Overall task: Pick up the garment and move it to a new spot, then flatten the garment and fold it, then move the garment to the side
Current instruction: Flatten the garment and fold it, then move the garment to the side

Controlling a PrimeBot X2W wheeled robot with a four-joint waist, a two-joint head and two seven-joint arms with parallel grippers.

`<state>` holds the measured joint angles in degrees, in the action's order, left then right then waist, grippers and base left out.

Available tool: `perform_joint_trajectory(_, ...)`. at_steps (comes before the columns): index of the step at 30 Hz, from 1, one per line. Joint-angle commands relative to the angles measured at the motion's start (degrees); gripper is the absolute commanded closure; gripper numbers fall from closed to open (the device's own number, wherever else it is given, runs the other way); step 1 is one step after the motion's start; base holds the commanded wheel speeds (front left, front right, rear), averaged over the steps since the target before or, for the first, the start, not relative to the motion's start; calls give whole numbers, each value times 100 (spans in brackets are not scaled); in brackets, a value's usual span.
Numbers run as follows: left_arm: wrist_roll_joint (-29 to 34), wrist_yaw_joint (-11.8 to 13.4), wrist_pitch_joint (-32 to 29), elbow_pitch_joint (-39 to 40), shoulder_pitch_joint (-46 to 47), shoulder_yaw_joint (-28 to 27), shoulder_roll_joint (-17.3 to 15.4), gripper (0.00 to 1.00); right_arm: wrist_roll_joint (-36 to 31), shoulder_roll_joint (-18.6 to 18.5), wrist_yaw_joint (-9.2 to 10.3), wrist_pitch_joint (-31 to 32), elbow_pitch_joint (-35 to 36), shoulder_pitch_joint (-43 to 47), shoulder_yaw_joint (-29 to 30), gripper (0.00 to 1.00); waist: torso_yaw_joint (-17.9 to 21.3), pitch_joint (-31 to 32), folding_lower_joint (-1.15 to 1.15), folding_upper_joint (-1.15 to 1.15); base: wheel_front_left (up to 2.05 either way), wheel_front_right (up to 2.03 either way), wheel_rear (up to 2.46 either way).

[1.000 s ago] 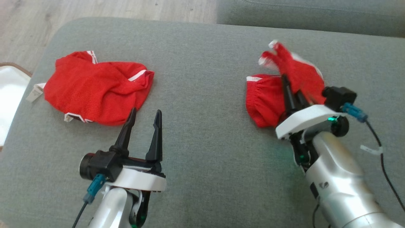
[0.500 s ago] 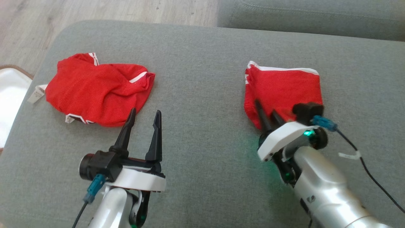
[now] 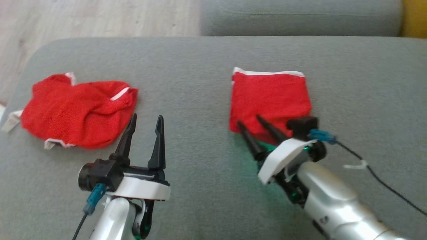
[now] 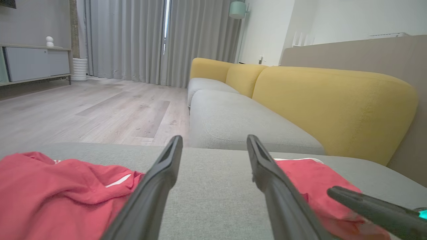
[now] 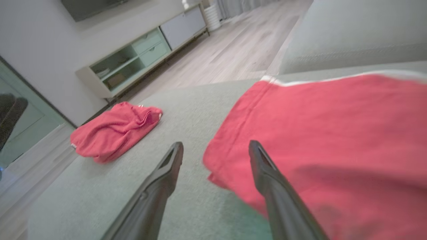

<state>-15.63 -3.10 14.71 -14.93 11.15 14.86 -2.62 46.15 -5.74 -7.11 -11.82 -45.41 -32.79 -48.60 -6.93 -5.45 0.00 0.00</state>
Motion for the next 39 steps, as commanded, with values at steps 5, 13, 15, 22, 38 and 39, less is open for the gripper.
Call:
perform_joint_trajectory(5, 88, -32, 29, 239, 120, -244, -26, 0, -93, -345, -37, -288, 250, -127, 438, 0, 417, 97, 0, 0, 0, 0, 0)
perform_joint_trajectory(13, 141, -28, 29, 385, 126, -374, -26, 0, -1998, -567, -37, -316, 1018, 544, 2897, 0, 878, 123, 0, 0, 0, 0, 0)
perform_joint_trajectory(15, 149, -42, 29, 409, 131, -382, -26, 0, -2558, -421, -37, -317, 1333, 840, 3459, 0, 934, 116, 0, 0, 0, 0, 0)
perform_joint_trajectory(22, 178, -55, 29, 577, 8, -408, -26, 0, -3772, 164, -37, -317, 2282, 1751, 4524, 0, 1059, 102, 0, 0, 0, 0, 0)
perform_joint_trajectory(38, 209, -84, 29, 771, -19, -308, -26, 0, -3929, 285, -37, -318, 2471, 1917, 4640, 0, 766, -226, 0, 0, 0, 0, 0)
perform_joint_trajectory(39, 205, -85, 29, 775, 11, -289, -26, 0, -3935, 285, -37, -317, 2401, 1865, 4630, 0, 720, -275, 0, 0, 0, 0, 0)
